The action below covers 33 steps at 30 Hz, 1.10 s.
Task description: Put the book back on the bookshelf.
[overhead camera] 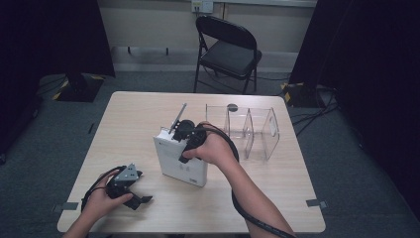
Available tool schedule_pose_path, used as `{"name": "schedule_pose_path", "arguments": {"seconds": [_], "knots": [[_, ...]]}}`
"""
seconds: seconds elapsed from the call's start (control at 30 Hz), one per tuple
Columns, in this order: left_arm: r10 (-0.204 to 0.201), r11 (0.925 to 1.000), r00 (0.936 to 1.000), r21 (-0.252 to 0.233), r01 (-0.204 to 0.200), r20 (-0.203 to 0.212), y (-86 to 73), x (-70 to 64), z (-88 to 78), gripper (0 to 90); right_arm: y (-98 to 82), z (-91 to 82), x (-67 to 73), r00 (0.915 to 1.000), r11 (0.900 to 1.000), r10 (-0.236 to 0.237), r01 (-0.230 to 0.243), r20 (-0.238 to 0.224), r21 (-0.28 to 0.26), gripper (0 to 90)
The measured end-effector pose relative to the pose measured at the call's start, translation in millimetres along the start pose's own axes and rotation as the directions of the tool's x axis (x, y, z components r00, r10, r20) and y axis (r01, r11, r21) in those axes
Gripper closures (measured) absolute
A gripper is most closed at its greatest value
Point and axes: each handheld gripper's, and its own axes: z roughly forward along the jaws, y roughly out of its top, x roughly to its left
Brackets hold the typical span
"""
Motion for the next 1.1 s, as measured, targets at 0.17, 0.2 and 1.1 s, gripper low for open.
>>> {"name": "schedule_pose_path", "arguments": {"seconds": [0.17, 0.2, 1.1], "knots": [[0.003, 1.0, 1.0, -0.001, -0.003, -0.001, 0.1, 0.2, 0.1, 0.0, 0.5, -0.1, 2.5, 1.0, 1.0, -0.006, 0.006, -0.001, 0.013, 47.2], [0.002, 1.0, 1.0, 0.0, -0.002, -0.001, 0.1, 0.2, 0.1, 0.0, 1.0, -0.2, 3.3, 1.0, 1.0, -0.001, 0.001, -0.007, 0.021, 47.6], [0.011, 0.9999, 0.9999, -0.008, -0.011, 0.012, -0.1, 1.7, 0.9, 0.0, -0.8, -9.4, 2.2, 0.9953, 0.993, 0.096, -0.097, 0.01, 0.072, 52.5]]}}
